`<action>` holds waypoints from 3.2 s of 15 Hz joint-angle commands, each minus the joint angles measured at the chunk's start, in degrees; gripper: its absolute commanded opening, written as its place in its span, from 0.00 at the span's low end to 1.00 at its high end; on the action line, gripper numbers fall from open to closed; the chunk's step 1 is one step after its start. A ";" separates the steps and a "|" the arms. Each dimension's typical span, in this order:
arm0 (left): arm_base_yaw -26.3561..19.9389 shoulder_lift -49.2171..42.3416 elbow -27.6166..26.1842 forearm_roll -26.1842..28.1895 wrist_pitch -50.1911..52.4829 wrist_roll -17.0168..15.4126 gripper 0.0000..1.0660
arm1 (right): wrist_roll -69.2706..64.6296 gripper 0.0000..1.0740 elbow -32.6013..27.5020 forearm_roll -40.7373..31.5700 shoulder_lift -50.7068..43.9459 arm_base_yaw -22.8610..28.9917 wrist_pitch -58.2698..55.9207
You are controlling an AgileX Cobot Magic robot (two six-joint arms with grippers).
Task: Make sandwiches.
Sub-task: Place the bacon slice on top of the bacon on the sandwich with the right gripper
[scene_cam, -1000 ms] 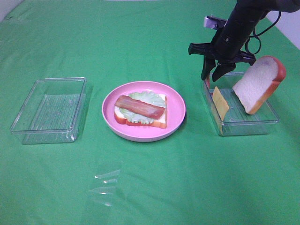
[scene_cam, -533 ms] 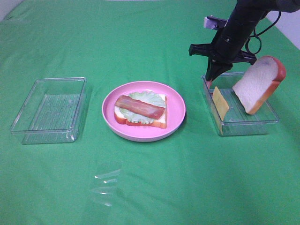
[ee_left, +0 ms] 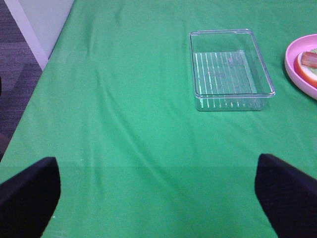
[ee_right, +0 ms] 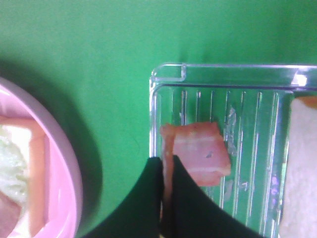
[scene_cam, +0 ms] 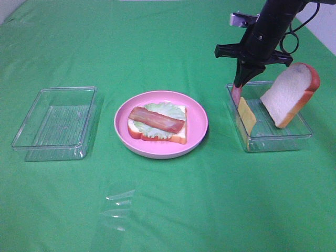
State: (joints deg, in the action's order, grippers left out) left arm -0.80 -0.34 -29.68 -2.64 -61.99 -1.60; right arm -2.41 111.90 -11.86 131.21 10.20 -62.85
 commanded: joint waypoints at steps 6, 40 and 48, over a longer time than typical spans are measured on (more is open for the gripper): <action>0.11 -1.15 0.17 0.23 0.29 -0.40 0.94 | 0.74 0.00 0.34 0.11 -9.97 0.06 -0.11; 0.11 -1.15 0.17 0.29 0.29 -0.40 0.94 | 27.90 0.00 -16.27 -28.19 -4.70 18.22 21.31; 0.11 -1.15 0.17 0.29 0.29 -0.40 0.94 | 20.80 0.00 -16.27 -15.99 -4.70 17.76 24.69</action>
State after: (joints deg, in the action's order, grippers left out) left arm -0.80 -0.34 -29.62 -2.64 -61.94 -1.72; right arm 18.68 95.23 -28.48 126.80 28.07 -38.90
